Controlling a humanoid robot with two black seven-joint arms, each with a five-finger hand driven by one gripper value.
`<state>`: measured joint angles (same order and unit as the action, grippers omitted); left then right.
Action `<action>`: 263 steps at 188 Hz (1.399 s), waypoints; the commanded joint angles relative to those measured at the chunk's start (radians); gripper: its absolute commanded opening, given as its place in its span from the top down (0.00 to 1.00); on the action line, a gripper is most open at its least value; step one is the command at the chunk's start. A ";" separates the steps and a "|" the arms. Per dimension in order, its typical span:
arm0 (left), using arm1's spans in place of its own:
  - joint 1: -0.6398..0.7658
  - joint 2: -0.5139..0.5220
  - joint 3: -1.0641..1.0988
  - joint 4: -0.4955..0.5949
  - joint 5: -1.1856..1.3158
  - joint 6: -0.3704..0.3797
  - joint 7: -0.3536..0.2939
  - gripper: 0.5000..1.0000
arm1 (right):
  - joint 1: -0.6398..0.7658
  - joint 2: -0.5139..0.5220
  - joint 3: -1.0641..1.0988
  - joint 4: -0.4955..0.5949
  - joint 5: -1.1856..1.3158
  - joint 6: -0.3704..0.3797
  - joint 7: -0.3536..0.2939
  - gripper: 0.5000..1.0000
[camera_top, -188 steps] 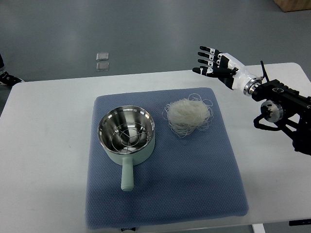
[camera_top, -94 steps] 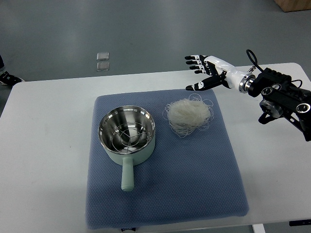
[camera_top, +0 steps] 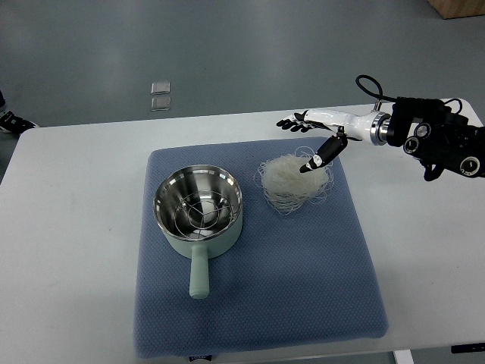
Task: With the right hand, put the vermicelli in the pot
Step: 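Lower the right hand onto the vermicelli and close fingers around it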
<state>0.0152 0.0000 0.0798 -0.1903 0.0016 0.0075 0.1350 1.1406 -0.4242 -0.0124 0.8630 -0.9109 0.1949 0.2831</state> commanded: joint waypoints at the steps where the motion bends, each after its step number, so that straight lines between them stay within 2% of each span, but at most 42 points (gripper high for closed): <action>1: 0.000 0.000 -0.002 0.000 0.000 0.000 0.000 0.00 | 0.007 0.010 -0.035 0.004 -0.025 0.003 0.001 0.15; 43: 0.000 0.000 0.000 0.000 0.000 0.000 0.000 0.00 | -0.015 0.051 -0.052 -0.006 -0.066 -0.040 -0.001 0.15; 139: 0.000 0.000 0.000 0.000 0.000 0.000 0.000 0.00 | -0.059 0.051 -0.090 -0.029 -0.094 -0.137 -0.002 0.19; 147: 0.000 0.000 0.000 0.000 0.000 0.000 0.000 0.00 | -0.061 0.051 -0.092 -0.029 -0.094 -0.140 -0.001 0.24; 189: 0.000 0.000 0.000 0.000 0.000 0.000 0.000 0.00 | -0.067 0.053 -0.112 -0.030 -0.154 -0.204 -0.001 0.68; 200: 0.000 0.000 0.000 0.000 0.000 0.000 0.000 0.00 | -0.067 0.053 -0.112 -0.030 -0.155 -0.210 -0.001 0.74; 211: 0.000 0.000 0.000 0.000 0.000 0.000 0.000 0.00 | -0.067 0.053 -0.112 -0.030 -0.158 -0.215 0.001 0.84; 219: 0.000 0.000 0.000 0.000 0.000 0.000 0.000 0.00 | -0.067 0.051 -0.112 -0.030 -0.158 -0.219 0.001 0.86; 238: 0.000 0.000 0.000 0.000 0.000 0.000 0.000 0.00 | -0.064 0.051 -0.113 -0.030 -0.158 -0.245 0.007 1.00; 263: 0.000 0.000 0.000 0.000 0.000 -0.001 0.000 0.00 | -0.058 0.051 -0.112 -0.030 -0.158 -0.258 0.034 1.00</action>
<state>0.0153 0.0000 0.0797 -0.1902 0.0015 0.0076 0.1350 1.0772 -0.3727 -0.1260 0.8328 -1.0694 -0.0540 0.2994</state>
